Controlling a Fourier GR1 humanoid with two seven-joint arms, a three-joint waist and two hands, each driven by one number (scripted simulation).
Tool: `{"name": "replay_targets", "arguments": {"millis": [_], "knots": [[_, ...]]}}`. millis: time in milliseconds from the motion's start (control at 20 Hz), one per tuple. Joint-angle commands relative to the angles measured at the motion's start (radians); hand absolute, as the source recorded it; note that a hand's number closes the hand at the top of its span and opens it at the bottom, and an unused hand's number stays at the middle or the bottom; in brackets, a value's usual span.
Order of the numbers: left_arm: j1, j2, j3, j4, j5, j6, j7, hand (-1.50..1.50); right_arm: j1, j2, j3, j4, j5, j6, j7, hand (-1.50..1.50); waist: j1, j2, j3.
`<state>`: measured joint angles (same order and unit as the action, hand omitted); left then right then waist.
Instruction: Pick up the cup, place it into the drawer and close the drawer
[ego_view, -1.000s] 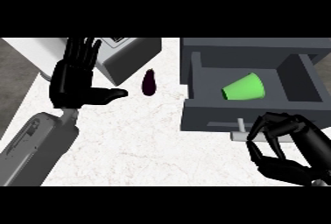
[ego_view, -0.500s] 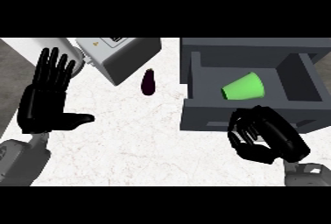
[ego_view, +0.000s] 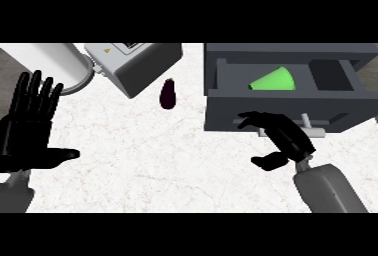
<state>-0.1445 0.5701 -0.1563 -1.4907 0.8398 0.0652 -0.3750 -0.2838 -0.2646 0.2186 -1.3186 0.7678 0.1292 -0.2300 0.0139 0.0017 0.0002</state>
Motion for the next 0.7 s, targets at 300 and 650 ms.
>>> {"name": "replay_targets", "arguments": {"millis": [300, 650], "knots": [[0.006, -0.041, 0.100, 0.095, -0.021, -0.134, 0.018, -1.50, -0.277, 0.086, -0.095, 0.552, 0.065, -0.136, -0.158, -1.50, 0.000, 0.004, 0.000], [0.099, -0.013, 0.146, 0.042, -0.014, -0.227, 0.012, -1.50, -0.472, 0.050, -0.200, 0.876, 0.030, -0.135, -0.292, -1.50, 0.021, 0.009, 0.001]]}}
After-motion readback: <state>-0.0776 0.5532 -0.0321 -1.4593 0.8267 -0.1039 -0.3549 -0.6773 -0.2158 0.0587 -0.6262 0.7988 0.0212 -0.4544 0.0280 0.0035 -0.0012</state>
